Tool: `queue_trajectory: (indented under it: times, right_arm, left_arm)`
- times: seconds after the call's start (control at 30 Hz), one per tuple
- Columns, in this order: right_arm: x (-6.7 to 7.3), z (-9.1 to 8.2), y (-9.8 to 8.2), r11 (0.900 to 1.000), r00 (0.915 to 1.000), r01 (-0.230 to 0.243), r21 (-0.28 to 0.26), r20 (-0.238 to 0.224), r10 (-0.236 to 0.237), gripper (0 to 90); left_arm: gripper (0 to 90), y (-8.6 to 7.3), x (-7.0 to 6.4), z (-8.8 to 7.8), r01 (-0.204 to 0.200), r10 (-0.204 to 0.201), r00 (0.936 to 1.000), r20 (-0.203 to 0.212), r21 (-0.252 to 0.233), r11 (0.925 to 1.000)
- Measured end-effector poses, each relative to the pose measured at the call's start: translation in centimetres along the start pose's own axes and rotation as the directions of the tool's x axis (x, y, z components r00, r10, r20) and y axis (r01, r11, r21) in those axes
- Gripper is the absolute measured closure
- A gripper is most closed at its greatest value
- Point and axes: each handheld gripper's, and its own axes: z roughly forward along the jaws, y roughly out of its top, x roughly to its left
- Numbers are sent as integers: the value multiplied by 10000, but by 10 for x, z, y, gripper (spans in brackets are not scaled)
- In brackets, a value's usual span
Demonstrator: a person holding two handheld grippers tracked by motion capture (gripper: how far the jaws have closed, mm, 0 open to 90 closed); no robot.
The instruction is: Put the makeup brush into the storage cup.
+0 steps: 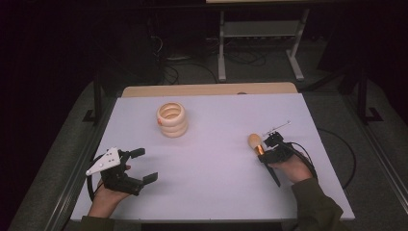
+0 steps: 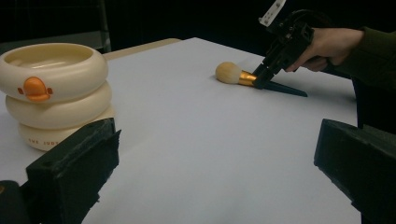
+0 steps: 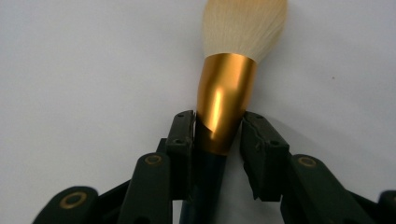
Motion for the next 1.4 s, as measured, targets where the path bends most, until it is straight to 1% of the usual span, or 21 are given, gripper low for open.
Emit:
queue_trajectory:
  times: [0.13,0.3,0.43,0.5,0.6,0.83,1.03,1.07,1.13,1.27,1.33,1.37,1.4]
  right_arm:
    - [0,0,0,10000,10000,38,17,49,-38,662]
    - [-1,0,0,10000,10000,7,15,-17,-7,659]
    - [-2,0,0,10000,9999,-11,-87,-146,10,609]
    - [-3,1,1,9999,9999,-29,-105,-122,28,587]
    - [-5,2,4,9998,9997,-163,-136,-167,161,578]
    - [-9,4,13,9984,9995,-286,-497,-120,280,559]
    - [-10,8,17,9981,9993,-340,-518,-138,333,556]
    - [-10,10,17,9979,9990,-430,-476,-112,426,556]
    - [-11,11,18,9982,9994,-323,-510,-112,318,556]
    - [-11,12,19,9981,9994,-342,-504,-84,338,556]
    - [-11,12,20,9986,9997,-233,-471,-20,232,556]
    - [-10,12,20,9989,9995,-300,-367,15,301,556]
    - [-10,13,21,9991,9998,-166,-381,93,170,558]
  left_arm:
    - [0,0,0,0,-6,6,10000,-1,-5,10000]
    - [0,0,0,0,-9,9,10000,-7,9,10000]
    - [0,0,0,0,-15,15,10000,-3,17,10000]
    - [0,0,0,0,1,-1,10000,-4,18,10000]
    - [0,0,0,1,31,-31,10000,7,15,10000]
    - [0,-1,0,1,50,-50,10000,10,52,10000]
    - [0,-1,0,2,-34,34,10000,18,88,10000]
    - [0,-1,0,2,-35,35,10000,22,81,10000]
    - [0,-1,0,2,-31,31,10000,23,82,10000]
    - [0,-1,0,2,-21,21,10000,25,83,10000]
    - [0,-1,0,2,-12,12,10000,32,91,10000]
    - [0,-1,-1,2,-12,12,10000,32,92,10000]
    - [0,-1,-1,2,-9,9,10000,34,89,10000]
